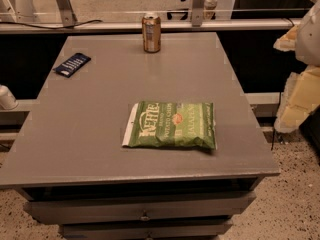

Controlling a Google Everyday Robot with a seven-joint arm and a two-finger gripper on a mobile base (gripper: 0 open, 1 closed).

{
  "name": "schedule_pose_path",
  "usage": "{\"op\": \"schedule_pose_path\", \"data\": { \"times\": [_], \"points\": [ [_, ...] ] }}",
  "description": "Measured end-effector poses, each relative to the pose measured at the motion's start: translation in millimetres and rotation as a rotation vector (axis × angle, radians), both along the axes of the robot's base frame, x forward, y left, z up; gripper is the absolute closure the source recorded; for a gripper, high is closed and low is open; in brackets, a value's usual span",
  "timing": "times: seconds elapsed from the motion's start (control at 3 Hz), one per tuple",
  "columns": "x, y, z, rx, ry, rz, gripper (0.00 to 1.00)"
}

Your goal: Pick orange can

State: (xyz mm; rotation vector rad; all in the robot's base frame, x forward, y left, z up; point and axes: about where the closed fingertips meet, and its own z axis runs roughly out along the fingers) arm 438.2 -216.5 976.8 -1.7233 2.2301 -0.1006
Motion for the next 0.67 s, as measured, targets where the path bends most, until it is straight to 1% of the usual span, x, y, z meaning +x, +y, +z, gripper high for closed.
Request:
{"op": "schedule_pose_path", "data": {
  "times": [0.33,0.67],
  "points": [
    [0.0,0.0,0.0,0.0,0.0,0.0,0.0],
    [2.9,-0.5,-0.7,0.024,-0.015,-0.001,0.0]
  ]
}}
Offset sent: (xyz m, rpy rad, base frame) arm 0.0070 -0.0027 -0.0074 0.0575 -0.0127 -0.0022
